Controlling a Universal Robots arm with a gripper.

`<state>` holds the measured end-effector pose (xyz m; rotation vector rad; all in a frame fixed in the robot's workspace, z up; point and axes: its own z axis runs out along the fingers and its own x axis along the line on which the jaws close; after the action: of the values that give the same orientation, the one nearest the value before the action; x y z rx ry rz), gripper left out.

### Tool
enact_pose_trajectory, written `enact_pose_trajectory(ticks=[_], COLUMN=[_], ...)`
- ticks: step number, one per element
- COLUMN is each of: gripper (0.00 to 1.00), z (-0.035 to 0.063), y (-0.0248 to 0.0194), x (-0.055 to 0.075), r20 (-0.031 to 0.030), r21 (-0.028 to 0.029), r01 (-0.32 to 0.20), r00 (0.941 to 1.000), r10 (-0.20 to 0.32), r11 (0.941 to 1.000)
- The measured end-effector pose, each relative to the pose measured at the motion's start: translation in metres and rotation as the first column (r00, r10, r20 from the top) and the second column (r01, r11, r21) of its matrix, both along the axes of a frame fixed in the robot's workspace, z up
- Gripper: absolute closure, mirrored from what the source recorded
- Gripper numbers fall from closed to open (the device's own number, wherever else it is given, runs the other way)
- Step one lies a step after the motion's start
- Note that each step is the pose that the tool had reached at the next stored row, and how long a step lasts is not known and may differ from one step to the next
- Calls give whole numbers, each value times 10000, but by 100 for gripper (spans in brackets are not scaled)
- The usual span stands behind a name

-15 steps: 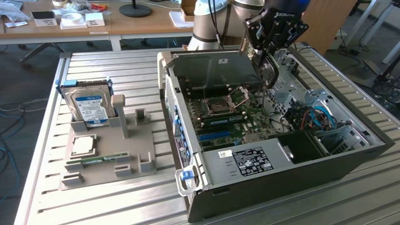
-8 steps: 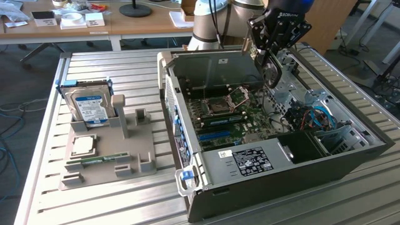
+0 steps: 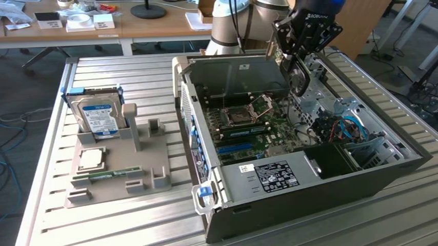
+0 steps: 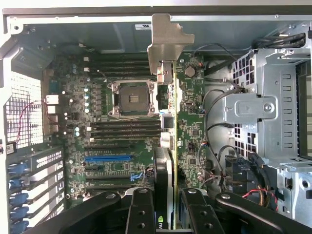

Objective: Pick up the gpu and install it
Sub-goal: 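Pick up the gpu and move the gpu toward the slot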

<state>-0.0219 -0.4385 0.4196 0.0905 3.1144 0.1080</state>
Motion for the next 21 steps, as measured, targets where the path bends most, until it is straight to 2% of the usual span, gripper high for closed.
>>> enact_pose_trajectory(ticks=[21], gripper=[73], z=[-1], y=[0], x=[53], r20=[0], r21=[0], r01=[-7], r00=[10000], r10=[7], r11=[10000])
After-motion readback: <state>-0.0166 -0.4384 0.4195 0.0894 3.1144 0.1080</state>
